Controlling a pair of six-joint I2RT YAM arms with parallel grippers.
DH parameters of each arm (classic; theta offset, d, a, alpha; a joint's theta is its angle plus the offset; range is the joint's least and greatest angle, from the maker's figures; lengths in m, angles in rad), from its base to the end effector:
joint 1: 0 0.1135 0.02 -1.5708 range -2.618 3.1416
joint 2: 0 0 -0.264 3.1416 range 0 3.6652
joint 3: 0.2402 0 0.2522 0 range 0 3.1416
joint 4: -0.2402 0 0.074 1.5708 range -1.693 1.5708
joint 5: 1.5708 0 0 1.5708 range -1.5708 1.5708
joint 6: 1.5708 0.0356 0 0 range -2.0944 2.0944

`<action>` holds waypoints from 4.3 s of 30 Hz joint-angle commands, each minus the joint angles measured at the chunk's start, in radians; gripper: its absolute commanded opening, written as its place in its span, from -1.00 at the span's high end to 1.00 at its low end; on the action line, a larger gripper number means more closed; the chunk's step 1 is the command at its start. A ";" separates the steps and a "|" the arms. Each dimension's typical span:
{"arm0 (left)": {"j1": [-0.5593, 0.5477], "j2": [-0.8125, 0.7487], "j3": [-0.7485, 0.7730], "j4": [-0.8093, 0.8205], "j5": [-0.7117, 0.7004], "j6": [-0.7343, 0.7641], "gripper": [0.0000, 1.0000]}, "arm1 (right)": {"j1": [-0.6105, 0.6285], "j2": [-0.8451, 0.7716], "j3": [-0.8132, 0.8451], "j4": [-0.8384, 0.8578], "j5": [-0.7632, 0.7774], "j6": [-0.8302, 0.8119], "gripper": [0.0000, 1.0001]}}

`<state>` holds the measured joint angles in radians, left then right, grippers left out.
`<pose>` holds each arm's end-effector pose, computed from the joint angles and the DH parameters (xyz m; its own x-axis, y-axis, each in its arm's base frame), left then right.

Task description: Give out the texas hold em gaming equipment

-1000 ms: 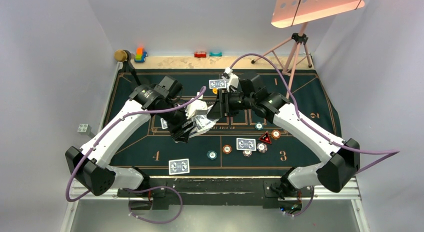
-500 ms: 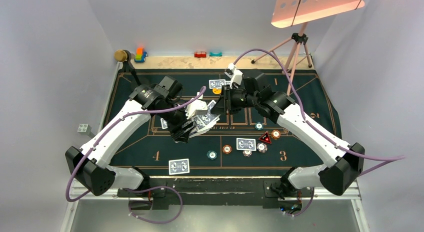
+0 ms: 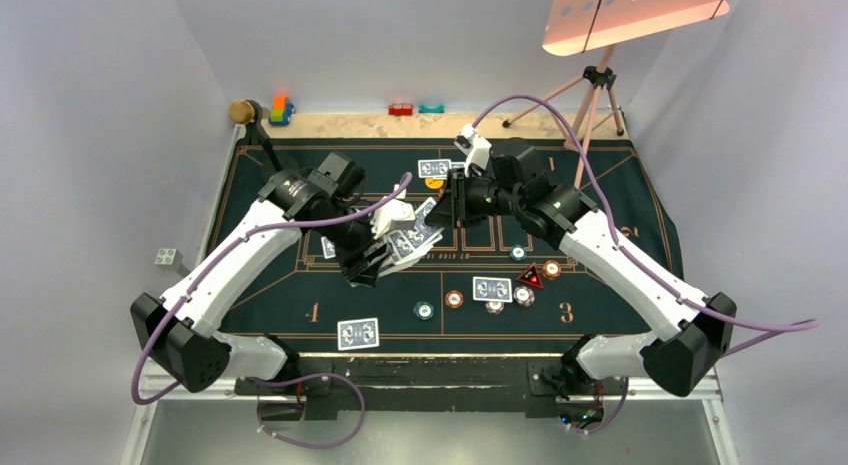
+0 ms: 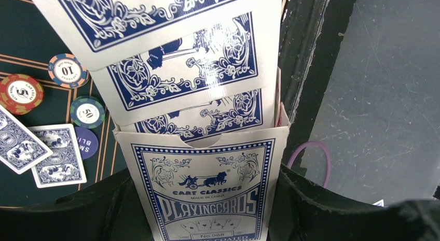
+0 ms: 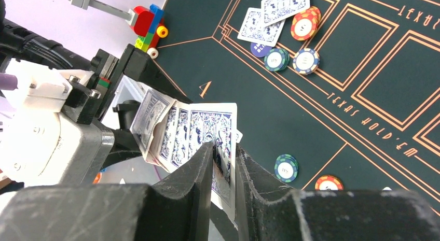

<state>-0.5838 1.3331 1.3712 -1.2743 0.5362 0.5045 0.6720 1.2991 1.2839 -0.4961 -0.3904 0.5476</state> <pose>0.1858 -0.1445 0.3406 -0.3932 0.7578 -0.5207 0.9183 0.2953 -0.2637 0.2171 0.1900 0.3718 -0.7619 0.0091 -0.6476 -0.5139 0.6001 0.6130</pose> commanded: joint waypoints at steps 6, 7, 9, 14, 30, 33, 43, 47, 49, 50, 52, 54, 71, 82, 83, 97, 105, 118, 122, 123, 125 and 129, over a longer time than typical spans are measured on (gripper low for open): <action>-0.001 -0.017 0.026 -0.005 0.038 -0.017 1.00 | -0.005 -0.035 0.050 -0.010 0.030 -0.047 0.50; -0.001 -0.018 0.026 -0.005 0.038 -0.016 1.00 | -0.006 -0.035 0.049 -0.009 0.027 -0.047 0.50; -0.001 -0.018 0.025 -0.007 0.037 -0.016 1.00 | -0.005 -0.035 0.047 -0.006 0.023 -0.047 0.51; -0.001 -0.018 0.023 -0.007 0.038 -0.017 1.00 | -0.005 -0.059 0.041 0.024 -0.005 -0.030 0.57; -0.001 -0.020 0.025 -0.010 0.037 -0.014 1.00 | -0.005 -0.057 -0.021 0.112 -0.123 0.025 0.59; -0.001 -0.021 0.023 -0.011 0.037 -0.012 1.00 | -0.005 -0.050 -0.034 0.106 -0.124 0.020 0.65; -0.002 -0.019 0.026 -0.010 0.037 -0.014 1.00 | -0.016 -0.057 -0.037 0.132 -0.160 0.070 1.00; -0.001 -0.020 0.020 -0.008 0.035 -0.011 1.00 | -0.056 -0.044 -0.097 0.214 -0.278 0.177 1.00; -0.001 -0.019 0.020 -0.009 0.035 -0.011 1.00 | -0.084 -0.031 -0.132 0.252 -0.337 0.237 1.00; -0.001 -0.019 0.021 -0.009 0.033 -0.012 1.00 | -0.098 -0.026 -0.157 0.277 -0.375 0.264 1.00; -0.001 -0.021 0.021 -0.009 0.034 -0.010 1.00 | -0.126 -0.021 -0.191 0.314 -0.406 0.302 1.00; -0.001 -0.021 0.020 -0.010 0.032 -0.009 1.00 | -0.149 -0.021 -0.213 0.338 -0.429 0.322 1.00; -0.001 -0.023 0.009 -0.007 0.028 -0.005 1.00 | -0.294 -0.096 -0.286 0.472 -0.503 0.491 1.00; -0.001 -0.032 -0.001 -0.007 0.026 -0.001 1.00 | -0.461 -0.135 -0.354 0.405 -0.541 0.470 1.00; -0.002 -0.033 -0.003 -0.007 0.025 -0.001 1.00 | -0.483 -0.140 -0.355 0.371 -0.538 0.444 1.00; -0.001 -0.038 0.005 -0.016 0.035 0.000 1.00 | -0.714 -0.178 -0.670 0.208 -0.435 0.184 1.00; -0.001 -0.033 0.016 -0.021 0.035 -0.001 1.00 | -0.717 -0.159 -0.686 0.185 -0.294 0.098 1.00; -0.001 -0.026 0.030 -0.015 0.033 -0.008 1.00 | -0.686 -0.066 -0.697 0.146 -0.170 0.021 0.59; -0.001 -0.024 0.029 -0.015 0.030 -0.010 1.00 | -0.680 -0.130 -0.659 0.073 -0.119 0.015 0.03; -0.002 -0.024 0.028 -0.014 0.031 -0.010 1.00 | -0.680 -0.154 -0.640 0.046 -0.106 0.016 -0.08; -0.001 -0.022 0.026 -0.014 0.031 -0.011 1.00 | -0.667 -0.205 -0.580 -0.004 -0.089 0.019 -0.34; -0.001 -0.017 0.023 -0.013 0.029 -0.012 1.00 | -0.603 -0.289 -0.471 -0.013 -0.121 0.071 -0.65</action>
<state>-0.5838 1.3239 1.3621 -1.2999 0.5385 0.5064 0.0158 1.0988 0.6758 -0.4942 -0.5098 0.5865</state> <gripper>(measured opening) 0.692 0.764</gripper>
